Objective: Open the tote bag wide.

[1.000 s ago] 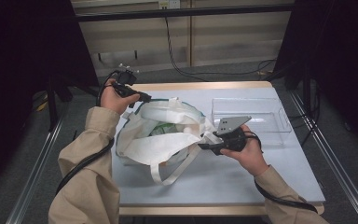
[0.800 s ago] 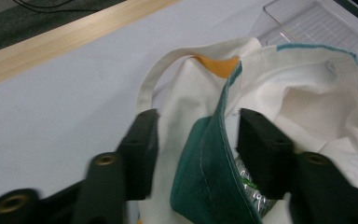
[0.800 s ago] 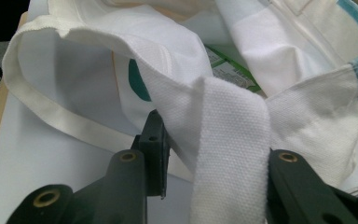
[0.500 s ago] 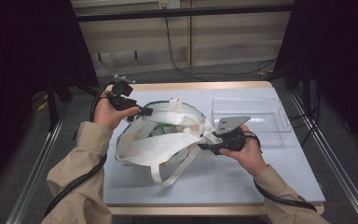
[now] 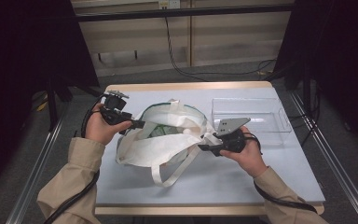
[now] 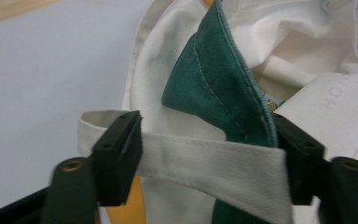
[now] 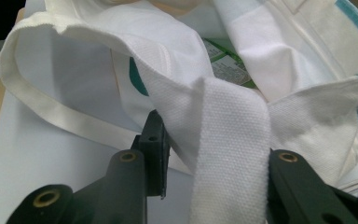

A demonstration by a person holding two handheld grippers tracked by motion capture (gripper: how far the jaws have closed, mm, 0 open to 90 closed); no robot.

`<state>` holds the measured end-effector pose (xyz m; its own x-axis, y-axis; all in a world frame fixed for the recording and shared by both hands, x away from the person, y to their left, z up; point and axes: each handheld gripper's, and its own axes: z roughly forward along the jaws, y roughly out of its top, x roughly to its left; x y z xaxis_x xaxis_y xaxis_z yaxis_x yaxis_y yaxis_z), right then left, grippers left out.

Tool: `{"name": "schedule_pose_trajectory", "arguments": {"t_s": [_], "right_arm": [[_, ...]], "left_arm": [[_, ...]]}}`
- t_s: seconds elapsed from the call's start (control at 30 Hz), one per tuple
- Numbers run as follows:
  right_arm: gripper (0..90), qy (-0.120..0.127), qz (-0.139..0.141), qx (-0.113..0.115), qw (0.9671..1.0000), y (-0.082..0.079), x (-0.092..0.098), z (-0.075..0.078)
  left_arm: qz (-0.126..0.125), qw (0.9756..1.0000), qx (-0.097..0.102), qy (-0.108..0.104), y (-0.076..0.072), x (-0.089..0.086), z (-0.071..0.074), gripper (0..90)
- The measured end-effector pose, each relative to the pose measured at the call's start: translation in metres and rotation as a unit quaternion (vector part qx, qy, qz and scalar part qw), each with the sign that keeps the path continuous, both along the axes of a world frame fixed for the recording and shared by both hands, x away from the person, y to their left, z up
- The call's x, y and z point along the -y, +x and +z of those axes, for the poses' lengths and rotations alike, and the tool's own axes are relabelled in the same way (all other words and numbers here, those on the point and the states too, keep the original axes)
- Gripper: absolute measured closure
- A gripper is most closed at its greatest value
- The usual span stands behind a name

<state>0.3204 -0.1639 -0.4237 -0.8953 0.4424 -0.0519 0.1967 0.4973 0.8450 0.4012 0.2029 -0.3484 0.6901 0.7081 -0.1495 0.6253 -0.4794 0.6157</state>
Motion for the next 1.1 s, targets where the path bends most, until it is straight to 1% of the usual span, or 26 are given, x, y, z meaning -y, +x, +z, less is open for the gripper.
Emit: {"name": "schedule_pose_trajectory", "arguments": {"t_s": [0.07,0.1,0.13,0.17,0.2,0.23,0.27,0.3,0.33,0.37,0.4,0.43,0.6,0.67,0.7,0.73,0.77,0.83,0.87,0.9,0.93,0.97,1.0,1.03,1.07,1.1], "right_arm": [[62.7,-0.002,0.002,0.001,1.0,0.0,0.0,0.0],[62.7,-0.002,0.002,0.0,1.0,-0.001,0.0,-0.001],[62.7,-0.003,0.003,0.0,1.0,-0.001,0.0,-0.001],[62.7,-0.003,0.003,0.0,1.0,-0.001,0.0,-0.001],[62.7,-0.005,0.006,0.001,1.0,-0.001,0.0,-0.001],[62.7,-0.007,0.007,0.002,1.0,-0.001,0.0,-0.002],[62.7,-0.007,0.005,0.003,1.0,-0.001,0.0,-0.002],[62.7,-0.008,0.006,0.0,0.9999,-0.002,0.0,-0.002],[62.7,-0.008,0.008,0.0,0.9999,-0.002,0.0,-0.003],[62.6,-0.009,0.009,-0.001,0.9999,-0.002,0.001,-0.004],[62.7,-0.01,0.01,-0.003,0.9999,-0.003,0.001,-0.005],[62.7,-0.012,0.013,-0.004,0.9998,-0.003,0.001,-0.006],[62.7,-0.019,0.019,-0.013,0.9996,-0.004,0.002,-0.009],[62.7,-0.022,0.022,-0.013,0.9994,-0.004,0.002,-0.011],[62.7,-0.023,0.022,-0.012,0.9994,-0.004,0.002,-0.011],[62.7,-0.024,0.025,-0.014,0.9993,-0.005,0.002,-0.012],[62.7,-0.023,0.025,-0.017,0.9993,-0.005,0.002,-0.013],[62.7,-0.025,0.027,-0.018,0.9992,-0.005,0.001,-0.016],[62.7,-0.025,0.027,-0.018,0.9992,-0.005,0.001,-0.016],[62.7,-0.027,0.027,-0.019,0.9991,-0.006,0.001,-0.017],[62.7,-0.028,0.028,-0.021,0.999,-0.006,0.001,-0.018],[62.7,-0.027,0.029,-0.024,0.9989,-0.006,0.001,-0.02],[62.7,-0.027,0.029,-0.024,0.9989,-0.006,0.001,-0.02],[62.6,-0.028,0.03,-0.025,0.9988,-0.006,0.001,-0.021],[62.6,-0.028,0.03,-0.026,0.9988,-0.006,0.001,-0.021],[62.6,-0.027,0.03,-0.025,0.9989,-0.006,0.001,-0.022]], "left_arm": [[-0.014,0.9999,-0.003,-0.009,0.002,-0.002,0.0,54.6],[-0.001,0.9999,-0.001,-0.016,0.002,-0.001,-0.001,57.9],[-0.005,0.9999,-0.001,-0.013,0.004,-0.002,0.0,63.3],[-0.004,0.9999,0.0,-0.015,0.006,-0.003,0.0,68.4],[-0.001,0.9998,0.005,-0.018,0.007,-0.004,0.001,73.9],[0.009,0.9997,0.007,-0.023,0.008,-0.004,0.002,79.3],[0.005,0.9998,0.011,-0.017,0.011,-0.005,0.003,81.0],[0.011,0.9997,0.011,-0.018,0.012,-0.004,0.003,81.0],[0.011,0.9998,0.011,-0.015,0.014,-0.004,0.003,81.5],[0.01,0.9999,0.013,-0.004,0.017,-0.005,0.003,82.1],[0.015,0.9998,0.015,-0.001,0.019,-0.006,0.003,82.5],[0.022,0.9996,0.016,-0.004,0.021,-0.006,0.003,82.6],[0.031,0.9993,0.012,0.015,0.035,-0.012,0.001,83.0],[0.039,0.9991,0.01,0.012,0.04,-0.015,-0.001,83.1],[0.05,0.9987,0.01,0.002,0.041,-0.015,-0.002,83.1],[0.043,0.9989,0.011,0.014,0.044,-0.017,-0.002,83.1],[0.048,0.9988,0.01,0.008,0.045,-0.017,-0.003,83.1],[0.05,0.9987,0.012,0.009,0.048,-0.018,-0.004,83.2],[0.059,0.9982,0.014,0.006,0.049,-0.017,-0.006,83.2],[0.052,0.9986,0.008,0.008,0.052,-0.018,-0.006,83.2],[0.062,0.998,0.015,0.005,0.053,-0.017,-0.008,83.2],[0.052,0.9985,0.012,0.013,0.055,-0.019,-0.008,83.2],[0.061,0.998,0.014,0.011,0.056,-0.017,-0.009,83.2],[0.056,0.9983,0.012,0.01,0.058,-0.018,-0.01,83.2],[0.061,0.998,0.01,0.008,0.059,-0.017,-0.011,83.2],[0.058,0.9983,0.006,0.006,0.061,-0.018,-0.012,83.2]]}}
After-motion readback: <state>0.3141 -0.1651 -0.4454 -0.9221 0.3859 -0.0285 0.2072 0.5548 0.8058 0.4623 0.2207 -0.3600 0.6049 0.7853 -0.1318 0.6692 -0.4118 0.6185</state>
